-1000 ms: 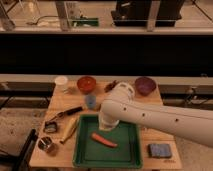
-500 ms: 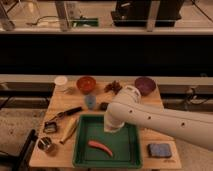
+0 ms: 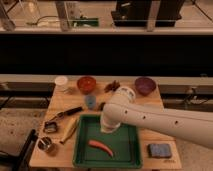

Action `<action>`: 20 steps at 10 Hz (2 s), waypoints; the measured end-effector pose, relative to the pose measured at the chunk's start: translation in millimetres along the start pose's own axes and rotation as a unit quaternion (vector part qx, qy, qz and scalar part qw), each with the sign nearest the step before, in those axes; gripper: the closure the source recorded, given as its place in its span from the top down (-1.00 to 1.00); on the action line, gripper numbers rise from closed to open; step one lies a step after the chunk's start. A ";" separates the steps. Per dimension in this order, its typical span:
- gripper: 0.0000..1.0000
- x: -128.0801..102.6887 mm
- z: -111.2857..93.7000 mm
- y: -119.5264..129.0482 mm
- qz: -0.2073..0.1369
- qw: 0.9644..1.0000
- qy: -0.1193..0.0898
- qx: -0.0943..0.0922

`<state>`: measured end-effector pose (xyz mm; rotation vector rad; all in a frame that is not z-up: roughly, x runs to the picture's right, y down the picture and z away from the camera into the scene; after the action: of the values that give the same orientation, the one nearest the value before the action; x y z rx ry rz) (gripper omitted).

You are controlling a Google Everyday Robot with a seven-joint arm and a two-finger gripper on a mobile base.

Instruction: Place pepper in tray

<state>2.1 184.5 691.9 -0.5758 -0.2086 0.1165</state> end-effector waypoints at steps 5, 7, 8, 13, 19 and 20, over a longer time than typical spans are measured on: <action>-1.00 0.6 7.9 -1.1 0.008 1.000 0.002 -0.002; -1.00 10.5 9.4 -2.9 0.016 1.000 0.003 -0.002; -1.00 10.3 8.8 -4.7 0.018 1.000 0.002 -0.002; -1.00 18.5 18.6 -5.8 0.032 0.999 0.004 -0.002; -1.00 28.1 20.1 -8.6 0.050 0.999 0.007 -0.002; -1.00 29.7 21.3 -9.0 0.052 0.999 0.008 -0.002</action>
<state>26.5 193.2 719.1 -0.5919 -0.1633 0.2121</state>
